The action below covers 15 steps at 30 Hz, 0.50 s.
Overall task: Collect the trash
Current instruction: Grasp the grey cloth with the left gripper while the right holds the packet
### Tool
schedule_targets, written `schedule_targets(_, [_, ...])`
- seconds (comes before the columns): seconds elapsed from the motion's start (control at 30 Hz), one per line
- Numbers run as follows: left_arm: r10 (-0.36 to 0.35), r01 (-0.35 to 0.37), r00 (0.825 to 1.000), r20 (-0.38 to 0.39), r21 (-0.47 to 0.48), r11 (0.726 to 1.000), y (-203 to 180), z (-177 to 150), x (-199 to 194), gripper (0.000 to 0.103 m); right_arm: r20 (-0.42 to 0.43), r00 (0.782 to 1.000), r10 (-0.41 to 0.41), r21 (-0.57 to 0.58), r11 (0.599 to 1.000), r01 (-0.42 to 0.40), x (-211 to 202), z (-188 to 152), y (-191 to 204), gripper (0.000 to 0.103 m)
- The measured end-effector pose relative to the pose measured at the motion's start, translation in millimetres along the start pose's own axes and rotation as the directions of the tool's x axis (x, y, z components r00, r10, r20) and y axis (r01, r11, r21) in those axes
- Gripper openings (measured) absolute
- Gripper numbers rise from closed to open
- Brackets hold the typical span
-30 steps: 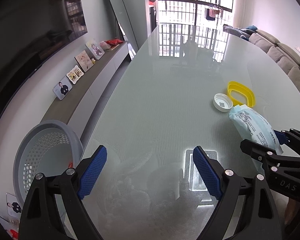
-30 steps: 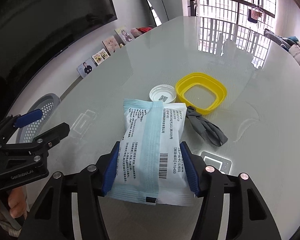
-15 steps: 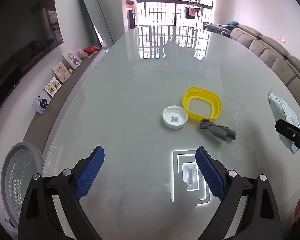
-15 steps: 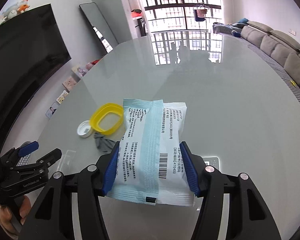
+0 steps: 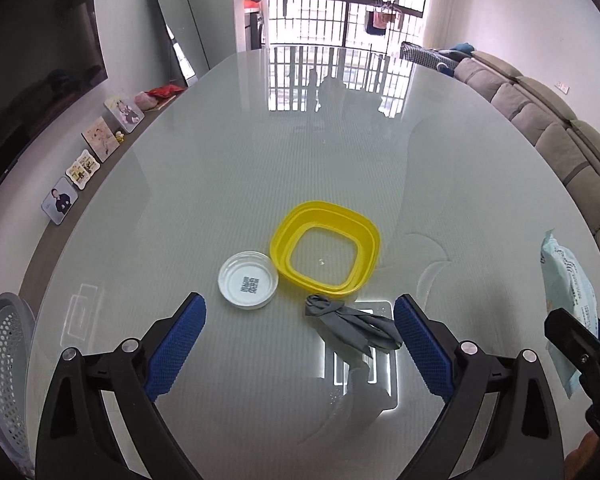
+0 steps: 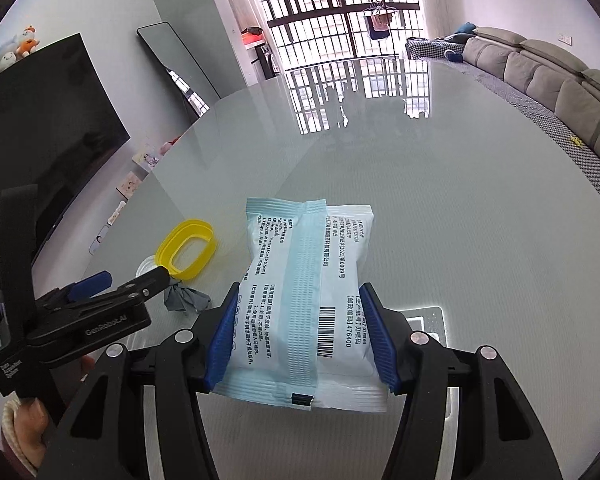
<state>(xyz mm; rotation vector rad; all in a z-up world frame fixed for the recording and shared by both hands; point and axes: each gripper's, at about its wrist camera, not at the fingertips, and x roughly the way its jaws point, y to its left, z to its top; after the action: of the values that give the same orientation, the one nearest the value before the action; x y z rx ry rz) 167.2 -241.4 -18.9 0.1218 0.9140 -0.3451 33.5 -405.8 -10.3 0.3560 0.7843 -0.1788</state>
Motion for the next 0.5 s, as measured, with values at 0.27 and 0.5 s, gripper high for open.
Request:
schedule_targets(0.27, [0.069, -0.070, 0.996, -0.057, -0.005, 0.998, -14, -3, 28, 0.093, 0.031, 1.000, -0.001, 0.044, 0.999, -0.001, -13, -3, -8, 0.056])
schedule_targets(0.5, [0.111, -0.111, 0.992, -0.064, 0.009, 0.994, -4, -10, 29, 0.093, 0.030, 1.000, 0.007, 0.047, 0.999, -0.009, -13, -6, -6, 0.056])
